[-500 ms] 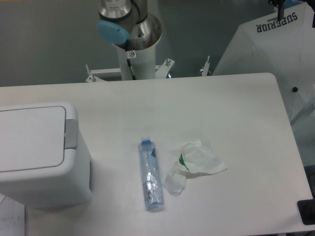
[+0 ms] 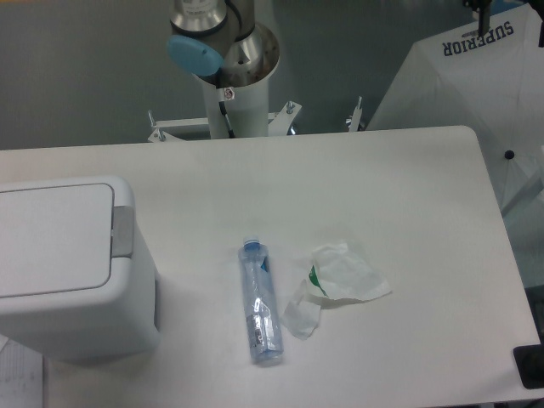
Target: Open the trash can
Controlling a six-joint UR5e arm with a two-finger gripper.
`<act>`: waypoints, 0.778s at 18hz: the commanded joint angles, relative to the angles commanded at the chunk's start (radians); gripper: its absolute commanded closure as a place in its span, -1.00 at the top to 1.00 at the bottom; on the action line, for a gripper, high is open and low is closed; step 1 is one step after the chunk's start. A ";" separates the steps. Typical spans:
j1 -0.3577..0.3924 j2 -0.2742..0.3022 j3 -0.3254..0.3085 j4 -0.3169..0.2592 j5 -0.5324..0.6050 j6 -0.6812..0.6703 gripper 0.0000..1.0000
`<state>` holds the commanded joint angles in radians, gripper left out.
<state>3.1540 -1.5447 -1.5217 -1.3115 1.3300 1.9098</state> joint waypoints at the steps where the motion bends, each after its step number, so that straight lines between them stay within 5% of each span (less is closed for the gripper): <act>1: -0.009 0.002 0.000 -0.002 0.000 0.000 1.00; 14: -0.153 0.045 -0.021 -0.005 -0.043 -0.349 1.00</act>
<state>3.0006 -1.5002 -1.5432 -1.3162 1.2870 1.5604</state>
